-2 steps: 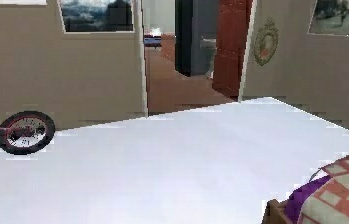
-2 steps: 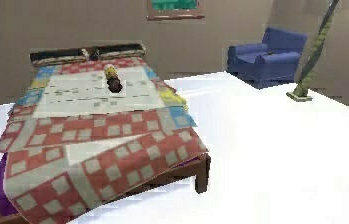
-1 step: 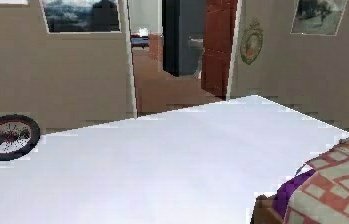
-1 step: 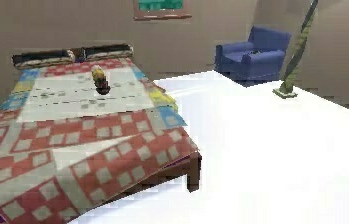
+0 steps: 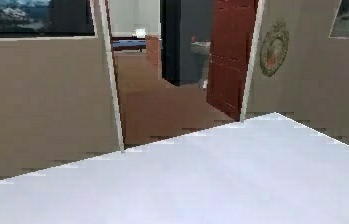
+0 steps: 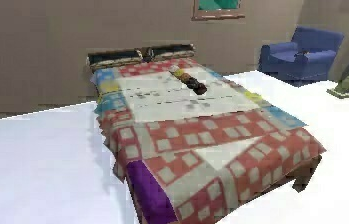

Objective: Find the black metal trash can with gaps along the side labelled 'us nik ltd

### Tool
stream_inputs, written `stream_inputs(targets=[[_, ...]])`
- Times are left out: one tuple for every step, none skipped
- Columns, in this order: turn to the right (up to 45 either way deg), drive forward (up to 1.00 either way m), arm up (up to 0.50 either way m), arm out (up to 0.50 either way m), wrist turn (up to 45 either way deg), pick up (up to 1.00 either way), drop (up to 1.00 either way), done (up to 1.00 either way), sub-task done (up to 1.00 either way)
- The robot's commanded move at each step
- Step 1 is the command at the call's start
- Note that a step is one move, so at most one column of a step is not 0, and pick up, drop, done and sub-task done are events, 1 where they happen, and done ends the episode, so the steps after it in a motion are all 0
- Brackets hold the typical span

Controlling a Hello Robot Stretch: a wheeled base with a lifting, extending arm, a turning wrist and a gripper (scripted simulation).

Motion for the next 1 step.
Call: stream_inputs(targets=[[0.0, 1.0, 0.0, 0.0, 0.0, 0.0, 0.0, 0.0, 0.0]])
